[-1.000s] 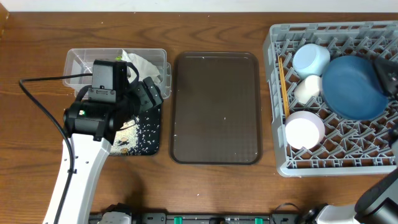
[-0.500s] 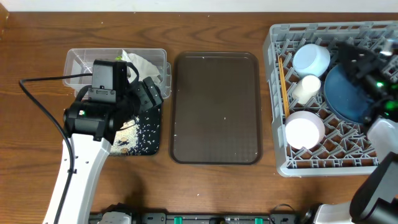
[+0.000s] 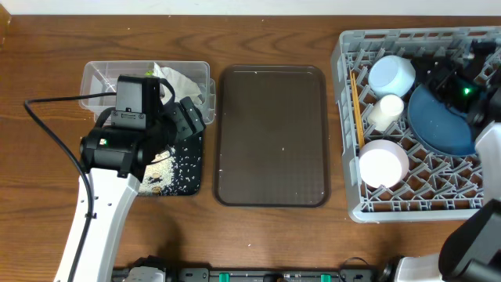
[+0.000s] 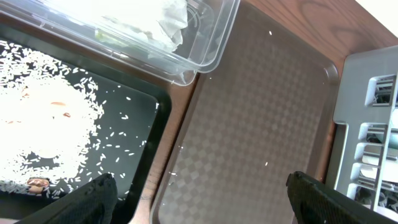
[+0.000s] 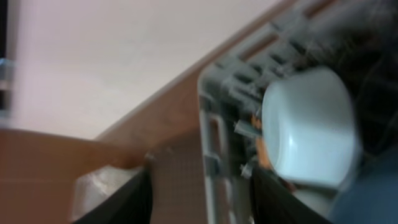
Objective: Sort waste into correct bins and load items into the dishwasher rack
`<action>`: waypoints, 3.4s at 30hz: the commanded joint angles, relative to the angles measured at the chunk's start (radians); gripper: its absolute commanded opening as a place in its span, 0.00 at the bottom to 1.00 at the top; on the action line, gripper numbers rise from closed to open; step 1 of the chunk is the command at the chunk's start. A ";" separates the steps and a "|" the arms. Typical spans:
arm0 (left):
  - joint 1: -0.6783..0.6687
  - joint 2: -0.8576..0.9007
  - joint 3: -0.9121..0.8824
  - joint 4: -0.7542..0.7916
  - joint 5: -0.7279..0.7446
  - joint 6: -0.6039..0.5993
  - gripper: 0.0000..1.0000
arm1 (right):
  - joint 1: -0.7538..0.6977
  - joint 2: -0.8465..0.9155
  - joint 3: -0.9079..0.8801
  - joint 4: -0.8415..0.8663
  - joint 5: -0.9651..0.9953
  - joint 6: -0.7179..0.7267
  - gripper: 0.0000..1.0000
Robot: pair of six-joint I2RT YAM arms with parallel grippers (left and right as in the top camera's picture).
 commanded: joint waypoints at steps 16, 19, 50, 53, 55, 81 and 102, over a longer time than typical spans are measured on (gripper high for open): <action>0.005 0.006 0.021 -0.001 -0.006 0.006 0.90 | 0.239 0.002 0.221 -0.455 0.769 -0.387 0.30; 0.005 0.006 0.021 -0.002 -0.006 0.007 0.90 | 0.239 0.002 0.221 -0.478 0.775 -0.387 0.28; 0.005 0.006 0.021 -0.002 -0.006 0.007 0.90 | 0.238 0.055 0.111 -0.510 0.774 -0.387 0.08; 0.005 0.006 0.021 -0.002 -0.006 0.006 0.90 | 0.238 0.055 0.111 -0.524 0.774 -0.387 0.09; 0.005 0.006 0.021 -0.002 -0.006 0.006 0.90 | 0.238 0.055 0.106 -0.527 0.774 -0.387 0.10; 0.005 0.006 0.021 -0.002 -0.006 0.007 0.90 | 0.154 -0.008 0.187 -0.454 0.264 -0.373 0.01; 0.005 0.006 0.021 -0.002 -0.006 0.007 0.90 | -0.237 -0.018 0.192 -0.297 -0.581 -0.323 0.01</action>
